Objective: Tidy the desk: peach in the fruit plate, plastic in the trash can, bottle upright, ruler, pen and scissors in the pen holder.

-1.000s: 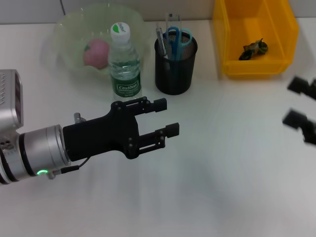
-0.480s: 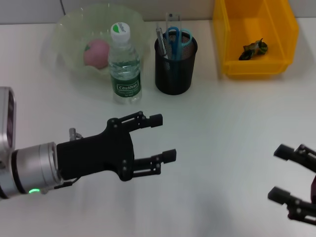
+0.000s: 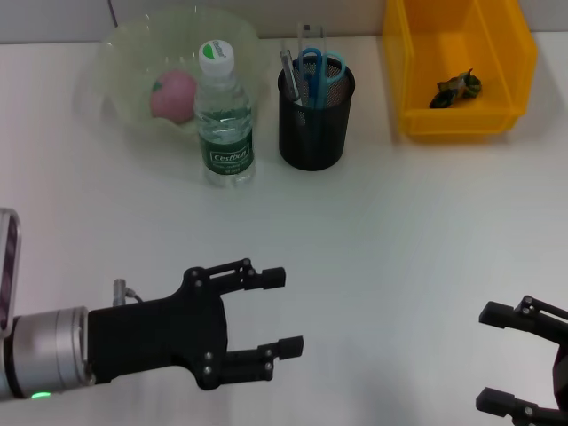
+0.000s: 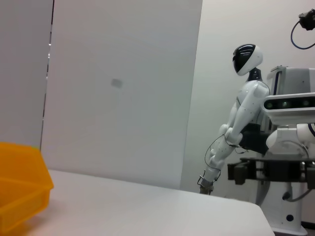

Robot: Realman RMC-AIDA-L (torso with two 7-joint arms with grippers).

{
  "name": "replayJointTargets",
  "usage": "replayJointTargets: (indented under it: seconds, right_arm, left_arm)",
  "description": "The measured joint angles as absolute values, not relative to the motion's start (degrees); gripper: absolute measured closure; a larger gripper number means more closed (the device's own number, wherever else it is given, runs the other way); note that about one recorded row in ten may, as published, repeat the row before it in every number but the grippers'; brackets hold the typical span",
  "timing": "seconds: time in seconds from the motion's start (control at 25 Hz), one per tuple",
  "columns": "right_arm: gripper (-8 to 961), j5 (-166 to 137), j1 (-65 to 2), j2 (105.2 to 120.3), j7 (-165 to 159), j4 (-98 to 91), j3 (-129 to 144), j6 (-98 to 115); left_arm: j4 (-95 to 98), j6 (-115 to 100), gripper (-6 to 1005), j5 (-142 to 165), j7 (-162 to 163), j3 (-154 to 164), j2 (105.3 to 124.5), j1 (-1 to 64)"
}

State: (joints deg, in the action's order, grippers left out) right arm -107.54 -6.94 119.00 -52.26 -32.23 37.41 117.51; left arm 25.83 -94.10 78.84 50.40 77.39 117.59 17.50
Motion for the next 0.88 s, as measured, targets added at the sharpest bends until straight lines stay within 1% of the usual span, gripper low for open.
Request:
replayJointTargets:
  seconds: [0.24,0.4,0.64,0.88]
  right_arm:
    - [133,-107.7,-8.7,119.03,-53.2,-32.3,37.8,116.7]
    - [133,-107.8,-11.2,119.13,-54.9,-32.0,38.0,115.6]
    - [134,-107.8,-15.6,119.41,-57.6,-31.4,41.5,111.6]
    - [133,-107.8,-20.2,119.51,-58.6,-30.1,43.6,109.8]
  left_arm:
    - [25.8,-94.2,246,81.6,50.2,76.6,117.22,16.6]
    - [25.9,-94.3,246,81.7,50.1,76.6,116.92,15.8]
    - [26.0,-94.4,246,81.6,50.0,76.4,115.70,14.1]
    - [25.9,-95.0,246,81.7,49.9,74.8,115.35,12.8]
